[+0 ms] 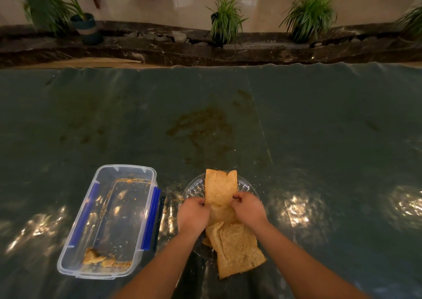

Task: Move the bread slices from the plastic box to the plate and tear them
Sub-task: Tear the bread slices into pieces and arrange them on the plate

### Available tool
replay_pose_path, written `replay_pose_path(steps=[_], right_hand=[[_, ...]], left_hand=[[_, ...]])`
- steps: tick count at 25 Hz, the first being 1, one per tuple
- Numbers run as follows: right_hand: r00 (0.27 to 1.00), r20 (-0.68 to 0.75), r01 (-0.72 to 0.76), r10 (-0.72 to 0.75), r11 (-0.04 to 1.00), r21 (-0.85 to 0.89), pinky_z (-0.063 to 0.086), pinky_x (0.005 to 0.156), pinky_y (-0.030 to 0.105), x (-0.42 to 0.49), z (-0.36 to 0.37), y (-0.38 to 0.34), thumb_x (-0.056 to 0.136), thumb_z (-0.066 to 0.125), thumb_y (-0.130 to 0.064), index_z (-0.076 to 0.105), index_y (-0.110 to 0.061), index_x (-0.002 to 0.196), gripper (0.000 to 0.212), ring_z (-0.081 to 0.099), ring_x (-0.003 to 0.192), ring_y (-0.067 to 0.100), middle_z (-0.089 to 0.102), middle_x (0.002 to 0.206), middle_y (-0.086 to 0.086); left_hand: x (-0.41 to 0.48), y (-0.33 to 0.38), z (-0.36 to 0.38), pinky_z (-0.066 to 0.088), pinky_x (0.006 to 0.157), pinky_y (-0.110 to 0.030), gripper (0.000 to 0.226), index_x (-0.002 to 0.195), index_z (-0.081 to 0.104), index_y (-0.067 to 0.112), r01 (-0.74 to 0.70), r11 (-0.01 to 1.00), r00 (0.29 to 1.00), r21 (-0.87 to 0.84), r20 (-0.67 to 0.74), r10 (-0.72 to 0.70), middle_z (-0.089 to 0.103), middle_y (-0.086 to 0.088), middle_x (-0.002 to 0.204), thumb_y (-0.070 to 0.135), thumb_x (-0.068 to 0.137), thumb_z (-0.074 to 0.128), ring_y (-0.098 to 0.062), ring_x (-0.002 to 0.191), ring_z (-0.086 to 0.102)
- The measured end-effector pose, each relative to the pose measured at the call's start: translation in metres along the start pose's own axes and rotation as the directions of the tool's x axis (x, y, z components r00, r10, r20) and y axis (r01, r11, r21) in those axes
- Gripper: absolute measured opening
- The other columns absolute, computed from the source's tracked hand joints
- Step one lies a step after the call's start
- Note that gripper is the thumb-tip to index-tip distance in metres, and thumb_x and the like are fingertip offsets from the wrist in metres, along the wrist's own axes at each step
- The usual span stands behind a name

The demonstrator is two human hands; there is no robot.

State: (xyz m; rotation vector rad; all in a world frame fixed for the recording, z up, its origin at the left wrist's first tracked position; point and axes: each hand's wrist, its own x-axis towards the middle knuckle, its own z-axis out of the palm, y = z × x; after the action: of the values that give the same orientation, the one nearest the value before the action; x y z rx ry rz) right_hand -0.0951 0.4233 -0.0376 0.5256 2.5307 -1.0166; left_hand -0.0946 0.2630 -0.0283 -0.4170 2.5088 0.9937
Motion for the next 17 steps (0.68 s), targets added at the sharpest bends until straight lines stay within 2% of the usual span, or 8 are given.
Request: replay_pose_path(steps=[3, 6, 8, 9, 11, 12, 15, 17], right_hand=[[1.0, 0.009, 0.004, -0.003, 1.0, -0.007, 0.054, 0.071, 0.034, 0.009, 0.0, -0.004, 0.092, 0.055, -0.021, 0.073, -0.02, 0.099, 0.02, 0.067, 0.085, 0.021, 0.073, 0.09, 0.001], [0.999, 0.016, 0.029, -0.029, 0.999, -0.024, 0.054, 0.072, 0.032, 0.01, 0.0, -0.001, 0.09, 0.054, -0.019, 0.073, -0.022, 0.102, 0.022, 0.067, 0.087, 0.02, 0.074, 0.094, 0.0], [0.998, -0.004, 0.061, -0.061, 0.998, -0.017, 0.056, 0.073, 0.037, 0.006, -0.001, 0.003, 0.088, 0.057, -0.016, 0.073, -0.016, 0.096, 0.018, 0.067, 0.083, 0.021, 0.073, 0.089, 0.003], [0.997, -0.033, 0.068, -0.069, 0.998, -0.01, 0.056, 0.072, 0.038, 0.005, -0.002, 0.007, 0.087, 0.061, -0.017, 0.072, -0.014, 0.095, 0.014, 0.066, 0.082, 0.021, 0.071, 0.088, 0.004], [0.992, -0.1, 0.073, -0.076, 0.997, -0.035, 0.051, 0.069, 0.031, 0.0, -0.004, 0.017, 0.084, 0.066, -0.02, 0.069, -0.018, 0.092, 0.009, 0.062, 0.081, 0.017, 0.065, 0.086, -0.002], [0.992, -0.101, 0.069, -0.074, 0.996, -0.059, 0.049, 0.068, 0.029, -0.003, -0.005, 0.021, 0.084, 0.065, -0.021, 0.068, -0.022, 0.09, 0.007, 0.061, 0.079, 0.015, 0.063, 0.085, -0.004], [0.994, -0.044, 0.094, -0.099, 0.991, -0.1, 0.044, 0.063, 0.02, -0.013, 0.003, 0.027, 0.086, 0.063, -0.022, 0.07, -0.025, 0.096, 0.013, 0.06, 0.077, 0.009, 0.065, 0.093, -0.004], [0.989, -0.073, 0.121, -0.127, 0.99, -0.075, 0.04, 0.061, 0.014, -0.017, 0.008, 0.026, 0.085, 0.065, -0.02, 0.071, -0.024, 0.103, 0.019, 0.058, 0.078, 0.006, 0.063, 0.099, -0.005]], left_hand=[[-0.002, -0.003, 0.003, 0.057, 0.062, -0.038, 0.022, 0.075, 0.076, 0.014, -0.015, 0.999, 1.0, -0.029, 0.026, 0.015, 0.075, -0.006, 0.071, 0.023, 0.084, 0.058, -0.021, 0.066, 0.07], [0.001, -0.006, 0.001, 0.059, 0.072, -0.043, 0.02, 0.078, 0.076, 0.016, -0.036, 0.996, 0.997, -0.079, 0.058, 0.04, 0.077, -0.009, 0.08, 0.023, 0.084, 0.058, -0.026, 0.077, 0.072], [0.001, -0.011, 0.002, 0.06, 0.072, -0.043, 0.019, 0.089, 0.077, 0.015, -0.044, 0.992, 0.997, -0.115, 0.061, 0.052, 0.077, -0.008, 0.078, 0.022, 0.085, 0.06, -0.025, 0.075, 0.072], [-0.001, -0.013, 0.002, 0.058, 0.068, -0.038, 0.02, 0.098, 0.076, 0.016, -0.046, 0.992, 0.998, -0.12, 0.045, 0.051, 0.077, -0.006, 0.076, 0.022, 0.086, 0.062, -0.021, 0.073, 0.071], [-0.006, -0.016, 0.004, 0.05, 0.062, -0.026, 0.032, 0.116, 0.068, 0.018, -0.034, 0.991, 0.999, -0.131, -0.001, 0.034, 0.075, 0.001, 0.074, 0.022, 0.085, 0.065, -0.01, 0.071, 0.069], [-0.01, -0.017, 0.005, 0.047, 0.06, -0.023, 0.035, 0.119, 0.065, 0.02, -0.023, 0.989, 1.0, -0.146, -0.01, 0.022, 0.073, 0.004, 0.072, 0.021, 0.084, 0.066, -0.006, 0.069, 0.067], [-0.023, -0.02, 0.013, 0.048, 0.06, -0.023, 0.028, 0.11, 0.064, 0.022, 0.007, 0.987, 1.0, -0.161, -0.01, -0.009, 0.069, 0.01, 0.074, 0.021, 0.082, 0.069, -0.002, 0.069, 0.065], [-0.031, -0.025, 0.015, 0.05, 0.061, -0.025, 0.025, 0.106, 0.064, 0.023, 0.04, 0.984, 0.998, -0.172, -0.035, -0.046, 0.07, 0.008, 0.078, 0.021, 0.082, 0.07, -0.005, 0.071, 0.065]])
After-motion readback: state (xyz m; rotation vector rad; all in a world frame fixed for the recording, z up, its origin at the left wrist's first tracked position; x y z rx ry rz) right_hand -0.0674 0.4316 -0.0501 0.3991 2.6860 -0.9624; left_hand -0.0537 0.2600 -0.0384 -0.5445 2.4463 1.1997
